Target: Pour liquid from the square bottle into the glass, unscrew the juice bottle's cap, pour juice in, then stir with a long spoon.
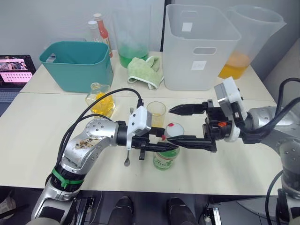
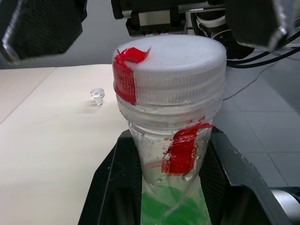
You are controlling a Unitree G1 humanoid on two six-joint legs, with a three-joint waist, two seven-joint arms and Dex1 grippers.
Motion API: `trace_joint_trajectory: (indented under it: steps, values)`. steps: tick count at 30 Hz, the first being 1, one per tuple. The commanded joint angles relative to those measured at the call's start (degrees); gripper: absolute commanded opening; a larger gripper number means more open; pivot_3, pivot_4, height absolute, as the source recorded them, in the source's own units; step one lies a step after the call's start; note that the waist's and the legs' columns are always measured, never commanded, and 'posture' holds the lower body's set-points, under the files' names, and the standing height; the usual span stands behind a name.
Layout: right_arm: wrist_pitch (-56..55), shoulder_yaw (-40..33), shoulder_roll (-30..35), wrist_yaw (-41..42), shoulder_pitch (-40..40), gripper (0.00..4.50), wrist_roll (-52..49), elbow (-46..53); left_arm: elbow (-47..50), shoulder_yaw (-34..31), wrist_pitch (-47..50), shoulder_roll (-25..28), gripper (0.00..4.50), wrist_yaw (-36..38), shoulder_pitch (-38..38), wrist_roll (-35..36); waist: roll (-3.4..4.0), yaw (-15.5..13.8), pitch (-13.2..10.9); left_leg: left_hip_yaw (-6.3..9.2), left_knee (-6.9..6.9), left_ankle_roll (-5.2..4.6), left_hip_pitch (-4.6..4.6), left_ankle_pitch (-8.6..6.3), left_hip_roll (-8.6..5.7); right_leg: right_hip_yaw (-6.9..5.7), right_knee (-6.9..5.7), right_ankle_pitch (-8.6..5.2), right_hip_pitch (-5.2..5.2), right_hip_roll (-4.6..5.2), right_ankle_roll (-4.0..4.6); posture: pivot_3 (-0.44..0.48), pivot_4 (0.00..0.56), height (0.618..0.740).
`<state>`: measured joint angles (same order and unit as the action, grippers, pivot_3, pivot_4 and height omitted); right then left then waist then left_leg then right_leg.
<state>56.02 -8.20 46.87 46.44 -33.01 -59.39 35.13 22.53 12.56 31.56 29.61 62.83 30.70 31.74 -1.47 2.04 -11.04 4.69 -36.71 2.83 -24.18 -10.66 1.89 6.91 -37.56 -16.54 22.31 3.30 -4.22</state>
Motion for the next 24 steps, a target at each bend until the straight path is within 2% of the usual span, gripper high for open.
trace_joint_trajectory:
  steps: [1,6,9,15,18,21,24]
  values:
    - [1.1,-2.5,0.6,-3.9,0.4,4.45,-3.5,2.4,0.1,1.2,-0.7,-0.8,1.24,1.0,0.7,0.6,0.0,0.0,0.0,0.0,0.0,0.0,0.0,0.0,0.0,0.0,0.0,0.0,0.0,0.0,0.0,0.0,0.15,0.74]
    - [1.9,-0.9,0.2,-7.1,0.1,3.0,-5.5,2.1,-0.7,1.4,-1.1,-1.3,1.24,1.5,1.1,0.1,0.0,0.0,0.0,0.0,0.0,0.0,0.0,0.0,0.0,0.0,0.0,0.0,0.0,0.0,0.0,0.0,0.15,0.74]
    - [1.6,0.1,0.7,-6.8,0.1,1.92,-5.3,1.8,-0.8,1.5,-1.3,-1.3,1.24,1.5,1.0,-0.2,0.0,0.0,0.0,0.0,0.0,0.0,0.0,0.0,0.01,0.0,0.02,0.0,-0.02,0.0,0.0,0.0,0.15,0.74]
    - [-0.4,3.9,1.1,-1.6,-2.1,0.02,-2.7,-0.9,-0.1,1.1,-1.6,-0.8,1.24,0.9,0.5,-0.9,0.0,0.1,0.0,0.0,0.0,0.0,0.04,0.0,0.01,0.0,0.03,0.0,-0.05,-0.01,0.0,0.0,0.15,0.74]
    - [-1.1,3.9,0.7,0.7,-4.0,0.02,-3.6,-2.8,0.1,0.9,-1.6,-0.6,1.24,0.6,0.3,-1.0,0.0,0.0,0.0,0.0,0.0,0.0,0.05,0.0,0.02,-0.01,0.03,0.0,-0.05,-0.01,-0.01,0.0,0.15,0.74]
    - [-0.4,2.5,0.0,0.9,-5.7,0.88,-6.8,-4.9,0.2,0.6,-1.6,-0.6,1.24,0.3,0.2,-1.2,0.0,0.1,0.0,-0.01,0.0,0.0,0.03,0.0,0.01,0.0,0.03,0.0,-0.04,-0.01,-0.01,0.0,0.15,0.74]
    - [0.0,2.4,1.1,1.7,-5.7,1.97,-7.3,-4.6,0.9,0.4,-1.4,-0.3,1.24,0.1,-0.3,-1.0,0.0,0.0,0.0,0.0,0.0,0.0,0.02,0.0,0.02,-0.01,0.02,0.0,-0.03,-0.01,0.0,0.0,0.15,0.74]
